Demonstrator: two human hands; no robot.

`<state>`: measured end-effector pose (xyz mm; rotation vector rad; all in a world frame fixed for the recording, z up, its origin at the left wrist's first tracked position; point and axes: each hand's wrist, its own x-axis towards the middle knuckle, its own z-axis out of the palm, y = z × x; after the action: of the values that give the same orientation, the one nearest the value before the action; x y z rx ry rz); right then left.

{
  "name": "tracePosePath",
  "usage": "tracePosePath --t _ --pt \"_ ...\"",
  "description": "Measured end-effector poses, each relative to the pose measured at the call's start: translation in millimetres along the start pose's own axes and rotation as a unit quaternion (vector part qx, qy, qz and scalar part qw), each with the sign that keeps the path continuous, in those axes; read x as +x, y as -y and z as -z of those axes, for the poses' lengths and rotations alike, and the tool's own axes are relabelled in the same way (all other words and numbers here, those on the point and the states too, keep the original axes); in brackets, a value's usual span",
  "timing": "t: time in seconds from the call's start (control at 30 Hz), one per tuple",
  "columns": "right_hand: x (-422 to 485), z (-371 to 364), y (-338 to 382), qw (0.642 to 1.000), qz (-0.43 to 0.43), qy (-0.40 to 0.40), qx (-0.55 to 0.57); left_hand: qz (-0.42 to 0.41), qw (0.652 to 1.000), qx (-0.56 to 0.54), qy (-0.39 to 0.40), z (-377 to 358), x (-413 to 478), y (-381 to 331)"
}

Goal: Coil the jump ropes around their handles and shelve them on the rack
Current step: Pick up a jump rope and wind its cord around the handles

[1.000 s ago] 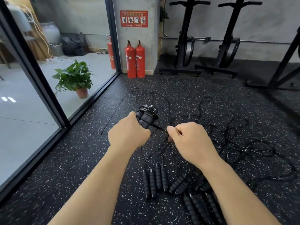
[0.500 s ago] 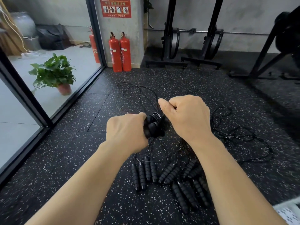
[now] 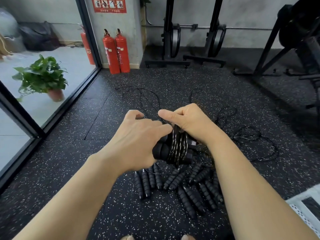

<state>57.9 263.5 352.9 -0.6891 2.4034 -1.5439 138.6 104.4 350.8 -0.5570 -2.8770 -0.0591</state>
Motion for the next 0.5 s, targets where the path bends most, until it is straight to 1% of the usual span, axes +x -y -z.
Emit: tracePosePath --t 0.1,0.27,0.4,0.5 --pt "-1.4 2.4 -4.9 0.992 -0.073 0.056 0.08 -0.011 1.0 -0.016 -0.005 0.9 0.1 -3.6" --pt "2.6 1.5 -13.0 0.978 -0.127 0.105 0.127 0.004 0.999 -0.047 -0.01 0.8 1.8 -3.8" --pt "5.7 -2.9 -18.3 0.962 -0.171 0.121 0.177 0.017 0.996 -0.085 -0.022 0.4 0.3 -2.9" --pt "3.9 -8.9 -19.9 0.952 -0.185 0.132 0.203 0.034 0.991 -0.128 -0.012 1.5 0.7 -3.1"
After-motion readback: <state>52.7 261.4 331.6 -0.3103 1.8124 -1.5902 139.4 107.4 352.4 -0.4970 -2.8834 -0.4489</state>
